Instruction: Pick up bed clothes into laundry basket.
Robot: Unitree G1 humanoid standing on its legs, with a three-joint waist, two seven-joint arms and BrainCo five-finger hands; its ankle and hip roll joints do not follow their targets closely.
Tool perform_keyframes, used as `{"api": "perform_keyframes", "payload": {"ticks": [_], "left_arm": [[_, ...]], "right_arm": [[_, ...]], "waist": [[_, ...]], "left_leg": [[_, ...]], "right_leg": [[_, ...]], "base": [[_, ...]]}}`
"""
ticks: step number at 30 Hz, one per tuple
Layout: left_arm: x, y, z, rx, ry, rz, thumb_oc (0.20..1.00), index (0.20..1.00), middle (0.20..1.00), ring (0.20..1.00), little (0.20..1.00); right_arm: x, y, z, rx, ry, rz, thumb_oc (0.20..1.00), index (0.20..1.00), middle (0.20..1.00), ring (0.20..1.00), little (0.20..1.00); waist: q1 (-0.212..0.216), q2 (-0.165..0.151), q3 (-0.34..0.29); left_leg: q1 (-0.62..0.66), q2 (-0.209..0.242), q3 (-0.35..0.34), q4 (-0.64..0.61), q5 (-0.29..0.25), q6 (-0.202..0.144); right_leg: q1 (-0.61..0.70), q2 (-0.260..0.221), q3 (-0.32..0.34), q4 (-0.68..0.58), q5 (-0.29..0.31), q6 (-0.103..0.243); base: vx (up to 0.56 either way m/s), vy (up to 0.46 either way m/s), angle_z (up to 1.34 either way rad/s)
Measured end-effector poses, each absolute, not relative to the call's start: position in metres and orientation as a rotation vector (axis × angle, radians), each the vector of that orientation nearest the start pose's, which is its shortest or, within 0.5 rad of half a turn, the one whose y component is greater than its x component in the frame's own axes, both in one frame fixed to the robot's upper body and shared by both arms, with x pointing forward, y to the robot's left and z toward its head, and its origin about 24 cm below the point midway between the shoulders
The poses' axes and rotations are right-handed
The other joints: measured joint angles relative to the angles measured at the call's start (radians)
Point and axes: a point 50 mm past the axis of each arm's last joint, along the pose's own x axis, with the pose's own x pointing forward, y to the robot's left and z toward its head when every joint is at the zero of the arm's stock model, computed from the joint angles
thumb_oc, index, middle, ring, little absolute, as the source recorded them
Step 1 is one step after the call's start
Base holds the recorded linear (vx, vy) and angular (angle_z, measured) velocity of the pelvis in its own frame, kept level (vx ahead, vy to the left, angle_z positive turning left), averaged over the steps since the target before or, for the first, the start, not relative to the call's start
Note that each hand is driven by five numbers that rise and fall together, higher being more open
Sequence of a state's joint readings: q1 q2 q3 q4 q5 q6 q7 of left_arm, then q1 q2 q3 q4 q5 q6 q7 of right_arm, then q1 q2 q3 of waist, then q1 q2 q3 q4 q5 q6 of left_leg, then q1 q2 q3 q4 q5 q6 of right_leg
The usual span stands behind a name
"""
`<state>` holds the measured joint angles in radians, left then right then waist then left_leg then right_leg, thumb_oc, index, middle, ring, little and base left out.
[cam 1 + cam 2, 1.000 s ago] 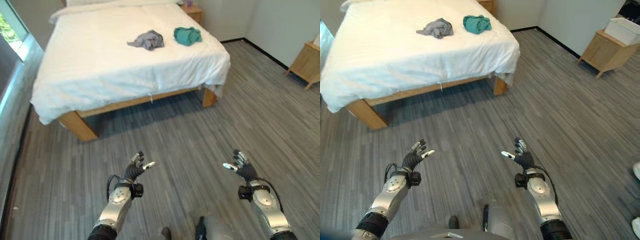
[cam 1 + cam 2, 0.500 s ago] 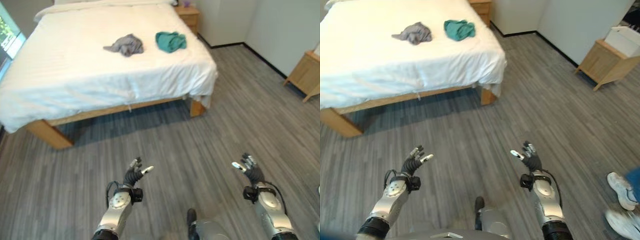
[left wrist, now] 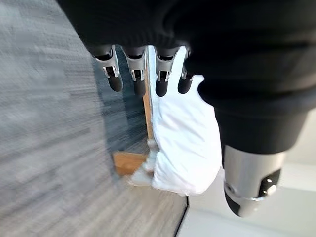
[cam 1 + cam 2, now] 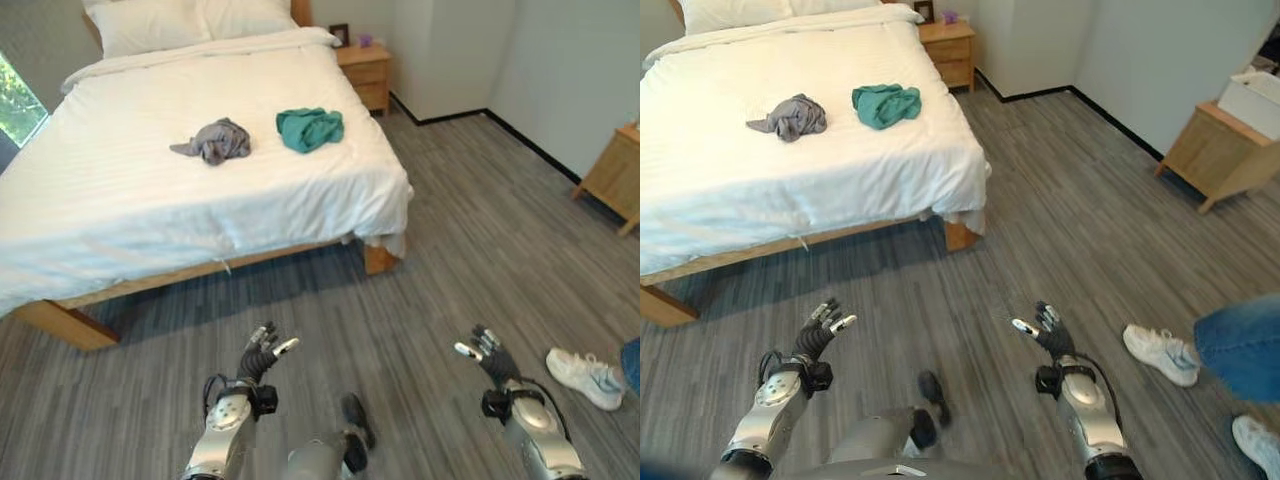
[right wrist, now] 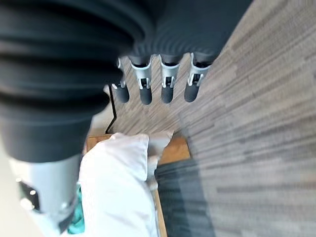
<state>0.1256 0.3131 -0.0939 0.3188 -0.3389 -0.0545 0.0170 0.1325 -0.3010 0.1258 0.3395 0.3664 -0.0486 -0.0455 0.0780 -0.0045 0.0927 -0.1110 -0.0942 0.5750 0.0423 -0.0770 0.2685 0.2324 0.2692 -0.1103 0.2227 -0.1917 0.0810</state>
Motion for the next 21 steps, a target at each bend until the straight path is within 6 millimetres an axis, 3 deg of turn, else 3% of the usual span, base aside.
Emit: {"api": "perform_keyframes", "payload": {"ticks": [1,2,3,4,6,8,9,10,11,12,13,14,15,16,17,19,20,21], "left_arm": [[0.201,0.229,-0.045,0.041,0.417,0.066,1.0,1.0,1.0,1.0,1.0],[0.194,0.233,-0.051,0.05,0.458,0.075,1.0,1.0,1.0,1.0,1.0],[0.193,0.226,-0.054,0.053,0.48,0.047,1.0,1.0,1.0,1.0,1.0],[0.205,0.204,-0.052,0.032,0.456,-0.016,1.0,1.0,1.0,1.0,1.0],[0.217,0.187,-0.045,0.008,0.409,-0.066,1.0,1.0,1.0,1.0,1.0],[0.231,0.183,-0.034,0.018,0.361,-0.089,1.0,1.0,1.0,1.0,1.0],[0.236,0.18,-0.031,0.022,0.343,-0.103,1.0,1.0,1.0,1.0,1.0],[0.24,0.179,-0.026,0.033,0.32,-0.115,1.0,1.0,1.0,1.0,1.0],[0.238,0.184,-0.027,0.048,0.326,-0.112,1.0,1.0,1.0,1.0,1.0],[0.236,0.185,-0.028,0.054,0.333,-0.12,1.0,1.0,1.0,1.0,1.0],[0.236,0.186,-0.03,0.08,0.346,-0.133,1.0,1.0,1.0,1.0,1.0],[0.233,0.187,-0.033,0.092,0.357,-0.142,1.0,1.0,1.0,1.0,1.0],[0.232,0.188,-0.037,0.106,0.378,-0.149,1.0,1.0,1.0,1.0,1.0],[0.232,0.186,-0.042,0.121,0.404,-0.166,1.0,1.0,1.0,1.0,1.0],[0.228,0.176,-0.048,0.101,0.428,-0.183,1.0,1.0,1.0,1.0,1.0],[0.217,0.171,-0.051,0.103,0.436,-0.226,1.0,1.0,1.0,1.0,1.0],[0.216,0.17,-0.05,0.099,0.431,-0.228,1.0,1.0,1.0,1.0,1.0],[0.219,0.167,-0.049,0.094,0.421,-0.235,1.0,1.0,1.0,1.0,1.0]], "right_arm": [[0.198,-0.194,-0.06,0.078,0.463,-0.052,1.0,1.0,1.0,1.0,1.0],[0.201,-0.185,-0.057,0.091,0.448,-0.02,1.0,1.0,1.0,1.0,1.0],[0.203,-0.184,-0.053,0.101,0.425,-0.021,1.0,1.0,1.0,1.0,1.0],[0.202,-0.197,-0.051,0.101,0.41,-0.078,1.0,1.0,1.0,1.0,1.0],[0.207,-0.202,-0.047,0.113,0.4,-0.093,1.0,1.0,1.0,1.0,1.0],[0.208,-0.199,-0.046,0.119,0.395,-0.082,1.0,1.0,1.0,1.0,1.0],[0.209,-0.199,-0.044,0.113,0.389,-0.076,1.0,1.0,1.0,1.0,1.0],[0.212,-0.2,-0.04,0.101,0.373,-0.063,1.0,1.0,1.0,1.0,1.0],[0.212,-0.198,-0.04,0.1,0.371,-0.056,1.0,1.0,1.0,1.0,1.0],[0.21,-0.199,-0.041,0.098,0.377,-0.058,1.0,1.0,1.0,1.0,1.0],[0.202,-0.2,-0.047,0.1,0.407,-0.069,1.0,1.0,1.0,1.0,1.0],[0.199,-0.2,-0.05,0.099,0.425,-0.069,1.0,1.0,1.0,1.0,1.0],[0.196,-0.2,-0.053,0.103,0.438,-0.075,1.0,1.0,1.0,1.0,1.0],[0.19,-0.204,-0.057,0.1,0.458,-0.087,1.0,1.0,1.0,1.0,1.0],[0.191,-0.21,-0.058,0.079,0.471,-0.095,1.0,1.0,1.0,1.0,1.0],[0.198,-0.219,-0.05,0.064,0.435,-0.096,1.0,1.0,1.0,1.0,1.0],[0.201,-0.222,-0.047,0.056,0.419,-0.097,1.0,1.0,1.0,1.0,1.0],[0.202,-0.23,-0.043,0.047,0.404,-0.112,1.0,1.0,1.0,1.0,1.0]], "waist": [[0.021,-0.064,-0.011],[0.034,-0.114,-0.033],[0.022,-0.12,-0.028],[-0.027,-0.086,-0.006],[-0.044,-0.04,0.029],[-0.085,-0.014,0.05],[-0.093,0.013,0.064],[-0.099,0.011,0.073],[-0.1,0.01,0.074],[-0.101,0.004,0.075],[-0.11,-0.002,0.072],[-0.101,-0.026,0.08],[-0.121,-0.034,0.076],[-0.154,-0.053,0.076],[-0.143,-0.033,0.08],[-0.13,-0.038,0.08],[-0.124,-0.042,0.08],[-0.109,-0.057,0.084]], "left_leg": [[0.021,-0.036,-0.012,-0.038,0.048,-0.008],[0.014,-0.048,-0.008,0.02,0.014,-0.004],[0.039,-0.062,-0.048,0.041,-0.008,-0.02],[0.075,-0.057,-0.118,0.054,-0.007,-0.026],[0.129,-0.048,-0.208,0.027,-0.008,-0.029],[0.174,-0.02,-0.312,0.006,-0.005,-0.045],[0.189,-0.008,-0.383,-0.011,-0.007,-0.056],[0.195,0.003,-0.404,-0.017,0.002,-0.057],[0.208,0.005,-0.431,-0.021,0.001,-0.06],[0.214,0.003,-0.489,-0.023,-0.012,-0.09],[0.209,0.015,-0.539,-0.001,-0.025,-0.124],[0.22,0.017,-0.595,-0.005,-0.032,-0.141],[0.202,0.024,-0.643,0.027,-0.042,-0.177],[0.19,0.026,-0.745,0.054,-0.05,-0.208],[0.187,0.066,-0.804,0.041,-0.031,-0.203],[0.195,0.112,-0.816,0.006,0.03,-0.22],[0.186,0.126,-0.817,0.011,0.044,-0.233],[0.16,0.139,-0.847,0.033,0.073,-0.253]], "right_leg": [[-0.08,-0.038,0.006,0.222,-0.076,0.044],[-0.155,-0.125,-0.002,0.469,-0.081,0.092],[-0.183,-0.184,-0.003,0.608,-0.062,0.105],[-0.2,-0.23,-0.014,0.704,-0.057,0.101],[-0.286,-0.311,-0.015,0.806,-0.037,0.104],[-0.37,-0.337,0.01,0.779,-0.046,0.088],[-0.422,-0.376,-0.004,0.704,-0.055,0.066],[-0.455,-0.416,-0.008,0.564,-0.042,0.05],[-0.478,-0.452,0.029,0.432,-0.013,0.051],[-0.488,-0.448,0.089,0.334,-0.004,0.064],[-0.436,-0.432,0.221,0.098,0.029,0.069],[-0.43,-0.417,0.315,0.011,0.088,0.084],[-0.39,-0.391,0.45,-0.055,0.111,0.105],[-0.333,-0.37,0.507,-0.108,0.186,0.122],[-0.307,-0.341,0.46,-0.095,0.169,0.102],[-0.278,-0.308,0.358,-0.095,0.168,0.034],[-0.281,-0.294,0.334,-0.081,0.155,0.026],[-0.28,-0.292,0.277,-0.067,0.13,-0.004]], "base": [[0.46,-0.004,-0.57],[0.29,-0.041,-0.54],[0.27,0.012,0.47],[0.47,0.039,1.16],[0.61,-0.025,1.4],[0.42,-0.13,1.5],[0.26,-0.091,1.5],[0.47,-0.296,1.43],[0.35,-0.227,1.06],[0.62,-0.435,1.38],[0.4,-0.334,1.33],[0.39,-0.333,1.58],[0.26,-0.32,1.93],[0.2,-0.282,2.1],[0.2,-0.284,1.96],[0.12,-0.287,1.28],[0.08,-0.388,1.39],[-0.01,-0.147,1.34]]}}
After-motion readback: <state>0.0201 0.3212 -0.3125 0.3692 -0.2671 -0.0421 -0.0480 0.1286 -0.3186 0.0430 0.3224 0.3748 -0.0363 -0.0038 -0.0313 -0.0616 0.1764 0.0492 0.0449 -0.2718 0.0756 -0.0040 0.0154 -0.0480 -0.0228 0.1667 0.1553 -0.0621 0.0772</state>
